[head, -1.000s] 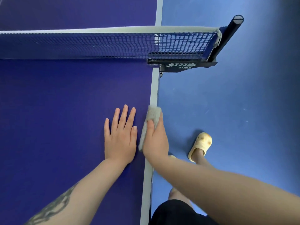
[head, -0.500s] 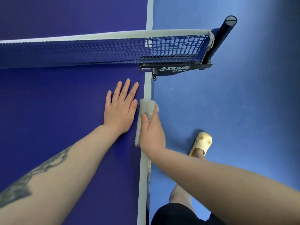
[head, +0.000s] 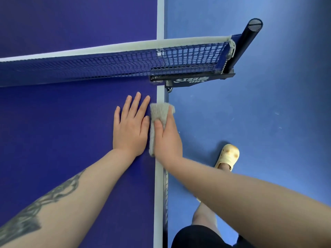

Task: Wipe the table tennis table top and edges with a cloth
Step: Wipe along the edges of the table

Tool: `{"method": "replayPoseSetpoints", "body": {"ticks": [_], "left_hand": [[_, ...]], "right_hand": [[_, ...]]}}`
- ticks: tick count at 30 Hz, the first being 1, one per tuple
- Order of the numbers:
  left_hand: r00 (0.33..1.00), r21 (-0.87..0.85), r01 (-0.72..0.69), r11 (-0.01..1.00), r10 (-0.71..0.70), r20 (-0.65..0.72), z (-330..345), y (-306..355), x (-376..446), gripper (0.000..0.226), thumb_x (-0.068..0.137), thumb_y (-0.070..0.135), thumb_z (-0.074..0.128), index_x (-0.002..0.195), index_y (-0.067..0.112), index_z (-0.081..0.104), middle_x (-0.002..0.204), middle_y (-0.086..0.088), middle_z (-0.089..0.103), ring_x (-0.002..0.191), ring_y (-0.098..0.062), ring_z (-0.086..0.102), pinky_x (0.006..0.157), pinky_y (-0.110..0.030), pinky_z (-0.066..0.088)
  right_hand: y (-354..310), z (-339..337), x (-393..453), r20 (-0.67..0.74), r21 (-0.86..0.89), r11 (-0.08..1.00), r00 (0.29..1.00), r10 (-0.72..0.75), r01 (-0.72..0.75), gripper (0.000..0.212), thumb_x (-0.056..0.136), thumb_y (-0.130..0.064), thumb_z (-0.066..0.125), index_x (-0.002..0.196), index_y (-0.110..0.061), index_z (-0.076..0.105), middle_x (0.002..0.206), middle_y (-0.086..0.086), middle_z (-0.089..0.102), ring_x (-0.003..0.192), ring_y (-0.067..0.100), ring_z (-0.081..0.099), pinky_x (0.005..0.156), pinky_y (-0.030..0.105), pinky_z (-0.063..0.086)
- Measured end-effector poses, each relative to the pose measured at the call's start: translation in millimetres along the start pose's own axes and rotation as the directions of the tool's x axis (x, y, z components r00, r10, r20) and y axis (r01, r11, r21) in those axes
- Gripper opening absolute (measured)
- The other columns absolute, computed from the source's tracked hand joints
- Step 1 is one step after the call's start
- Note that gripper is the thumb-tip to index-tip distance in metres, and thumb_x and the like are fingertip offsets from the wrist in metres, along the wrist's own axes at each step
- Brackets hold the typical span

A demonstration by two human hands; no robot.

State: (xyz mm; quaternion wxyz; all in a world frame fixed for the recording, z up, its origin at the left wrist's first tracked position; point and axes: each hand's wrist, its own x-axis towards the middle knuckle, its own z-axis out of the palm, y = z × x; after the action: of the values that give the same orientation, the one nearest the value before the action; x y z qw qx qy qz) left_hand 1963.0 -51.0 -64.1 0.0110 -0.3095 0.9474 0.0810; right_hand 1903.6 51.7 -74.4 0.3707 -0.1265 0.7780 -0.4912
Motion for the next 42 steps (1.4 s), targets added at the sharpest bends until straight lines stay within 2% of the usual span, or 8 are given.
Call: {"method": "replayPoseSetpoints", "body": {"ticks": [5, 8, 15, 20, 26, 29, 37, 42], "left_hand": [[1.000, -0.016, -0.005, 1.000, 0.005, -0.003, 0, 0, 0, 0.056, 0.098, 0.034, 0.021, 0.154, 0.031, 0.024, 0.162, 0.007, 0.016, 0.151, -0.015, 0.007, 0.120, -0.046, 0.011], [1.000, 0.001, -0.012, 1.000, 0.012, -0.007, 0, -1, -1, 0.055, 0.099, 0.035, 0.020, 0.154, 0.031, 0.022, 0.163, 0.007, 0.015, 0.151, -0.015, 0.007, 0.120, -0.046, 0.010], [1.000, -0.021, -0.013, 1.000, 0.013, -0.021, -1, 1, 0, 0.054, 0.100, 0.036, 0.021, 0.154, 0.031, 0.024, 0.162, 0.007, 0.016, 0.150, -0.014, 0.007, 0.121, -0.045, 0.010], [1.000, -0.023, -0.010, 1.000, 0.009, -0.021, 1, 0, 0, 0.054, 0.100, 0.036, 0.022, 0.153, 0.028, 0.027, 0.162, 0.008, 0.017, 0.150, -0.013, 0.008, 0.121, -0.046, 0.011], [1.000, -0.018, -0.011, 1.000, 0.010, -0.022, 1, -1, 0, 0.054, 0.100, 0.036, 0.021, 0.154, 0.032, 0.023, 0.162, 0.008, 0.016, 0.150, -0.012, 0.006, 0.121, -0.046, 0.011], [1.000, -0.036, -0.008, 0.999, 0.007, -0.028, 0, 0, 0, 0.055, 0.100, 0.037, 0.021, 0.154, 0.029, 0.024, 0.162, 0.009, 0.017, 0.150, -0.011, 0.006, 0.121, -0.044, 0.010], [1.000, -0.035, 0.015, 0.999, -0.015, 0.003, 2, -3, -2, 0.059, 0.098, 0.040, 0.018, 0.155, 0.028, 0.021, 0.162, 0.010, 0.015, 0.150, -0.010, 0.005, 0.121, -0.043, 0.009], [0.976, 0.078, 0.163, 0.984, -0.172, 0.134, -7, 20, -10, 0.057, 0.100, 0.042, 0.005, 0.155, 0.029, -0.002, 0.163, 0.009, -0.003, 0.151, -0.016, -0.003, 0.121, -0.046, 0.009]], "right_hand": [[14, -6, -20, 0.025, 0.062, 0.981, 0.982, -0.188, 0.186, 0.063, 0.105, -0.032, 0.038, 0.156, -0.042, 0.002, 0.163, -0.013, 0.021, 0.145, 0.002, 0.026, 0.112, 0.019, 0.030], [34, -4, -61, 0.096, 0.173, 0.980, 0.989, -0.116, 0.098, 0.064, 0.105, -0.035, 0.038, 0.156, -0.045, 0.000, 0.160, -0.026, 0.017, 0.142, -0.011, 0.021, 0.113, 0.016, 0.026], [-12, -8, 52, 0.047, 0.277, 0.961, 0.999, 0.012, -0.024, 0.061, 0.105, -0.039, 0.039, 0.158, -0.027, 0.012, 0.157, -0.001, 0.036, 0.140, 0.016, 0.039, 0.116, 0.033, 0.030], [-1, -13, 25, 0.076, 0.229, 0.968, 0.990, -0.121, 0.100, 0.067, 0.101, -0.038, 0.042, 0.159, -0.028, 0.009, 0.160, -0.007, 0.029, 0.144, 0.008, 0.032, 0.116, 0.028, 0.028], [-6, -17, 33, 0.155, 0.290, 0.956, 0.988, -0.008, -0.038, 0.063, 0.106, -0.035, 0.040, 0.158, -0.028, 0.006, 0.159, -0.007, 0.030, 0.140, 0.009, 0.035, 0.112, 0.022, 0.028], [-30, -16, 69, 0.096, 0.280, 0.957, 0.994, 0.052, -0.077, 0.063, 0.105, -0.038, 0.040, 0.158, -0.028, 0.009, 0.158, 0.000, 0.034, 0.141, 0.020, 0.038, 0.116, 0.036, 0.031], [-6, -50, 3, 0.206, -0.102, 0.994, 0.978, -0.009, 0.031, 0.065, 0.099, -0.043, 0.054, 0.156, -0.033, 0.023, 0.150, -0.007, 0.047, 0.132, 0.018, 0.049, 0.105, 0.036, 0.041], [-29, -95, -10, 0.197, -0.286, 0.954, 0.980, -0.034, 0.091, 0.048, 0.094, -0.035, 0.063, 0.140, -0.035, 0.048, 0.121, -0.006, 0.065, 0.112, 0.019, 0.060, 0.089, 0.033, 0.049]]}}
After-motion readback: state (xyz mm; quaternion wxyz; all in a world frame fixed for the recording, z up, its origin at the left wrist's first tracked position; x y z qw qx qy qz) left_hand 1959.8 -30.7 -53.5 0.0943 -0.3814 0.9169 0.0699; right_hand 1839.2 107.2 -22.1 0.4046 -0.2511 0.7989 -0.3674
